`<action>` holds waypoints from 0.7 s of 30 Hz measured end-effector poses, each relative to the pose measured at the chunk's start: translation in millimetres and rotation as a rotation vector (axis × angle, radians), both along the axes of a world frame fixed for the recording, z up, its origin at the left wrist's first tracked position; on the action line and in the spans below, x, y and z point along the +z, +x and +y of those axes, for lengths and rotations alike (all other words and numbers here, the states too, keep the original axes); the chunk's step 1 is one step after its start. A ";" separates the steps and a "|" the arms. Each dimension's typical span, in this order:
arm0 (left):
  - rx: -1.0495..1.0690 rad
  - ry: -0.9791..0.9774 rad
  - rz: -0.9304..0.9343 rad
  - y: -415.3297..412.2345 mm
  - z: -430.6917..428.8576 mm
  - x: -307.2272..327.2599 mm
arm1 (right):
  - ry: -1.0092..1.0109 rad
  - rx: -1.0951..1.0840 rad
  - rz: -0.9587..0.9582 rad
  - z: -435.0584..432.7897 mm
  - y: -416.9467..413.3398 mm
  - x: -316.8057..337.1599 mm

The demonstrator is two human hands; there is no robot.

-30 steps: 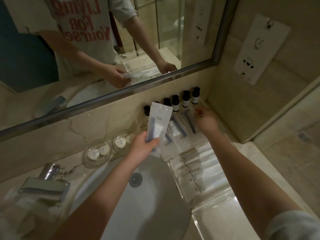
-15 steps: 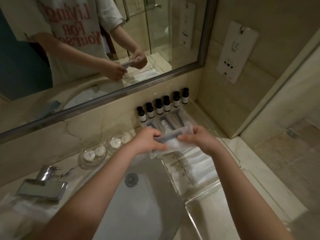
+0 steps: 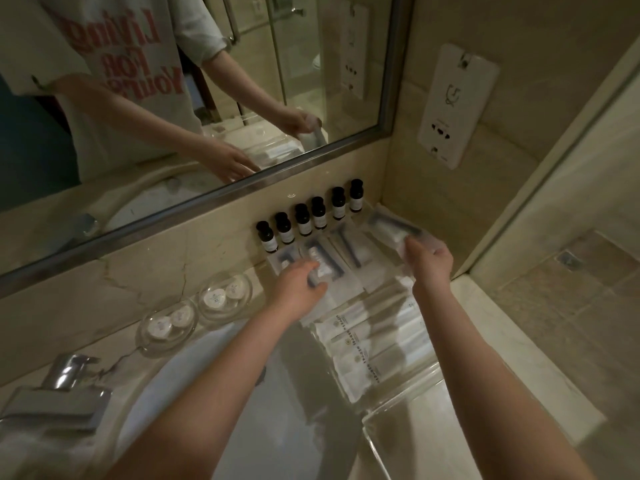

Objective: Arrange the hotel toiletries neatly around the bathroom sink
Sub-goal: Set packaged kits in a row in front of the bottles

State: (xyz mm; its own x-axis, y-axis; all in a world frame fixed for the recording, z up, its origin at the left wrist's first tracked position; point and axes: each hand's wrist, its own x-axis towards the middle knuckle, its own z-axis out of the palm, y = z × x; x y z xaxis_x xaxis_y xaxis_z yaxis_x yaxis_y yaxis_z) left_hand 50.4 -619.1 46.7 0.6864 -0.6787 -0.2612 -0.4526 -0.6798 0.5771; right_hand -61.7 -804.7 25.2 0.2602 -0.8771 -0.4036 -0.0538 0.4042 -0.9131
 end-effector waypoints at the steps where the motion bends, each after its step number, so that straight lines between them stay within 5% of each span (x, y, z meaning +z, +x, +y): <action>1: -0.039 0.030 -0.022 0.4 -0.3 -3.5 | 0.018 -0.016 0.017 -1.0 6.1 -1.9; 6: -0.171 0.126 -0.082 0.7 -1.8 -12.6 | 0.053 0.116 0.159 -8.8 18.3 -14.5; 12: -0.207 0.212 -0.087 0.8 -3.0 -16.9 | -0.335 0.288 0.646 -10.9 2.5 -24.3; 21: -0.224 0.254 -0.075 -0.4 -2.8 -19.9 | -0.534 0.399 0.744 -9.0 8.5 -22.8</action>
State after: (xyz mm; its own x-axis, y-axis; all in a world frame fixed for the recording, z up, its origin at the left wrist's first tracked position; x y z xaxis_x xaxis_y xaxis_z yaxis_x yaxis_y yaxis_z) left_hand 50.0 -621.9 26.8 0.5515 -0.7346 -0.3953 -0.6417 -0.6764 0.3616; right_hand -53.2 -813.7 2.4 0.4163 -0.8948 -0.1615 -0.7283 -0.2218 -0.6484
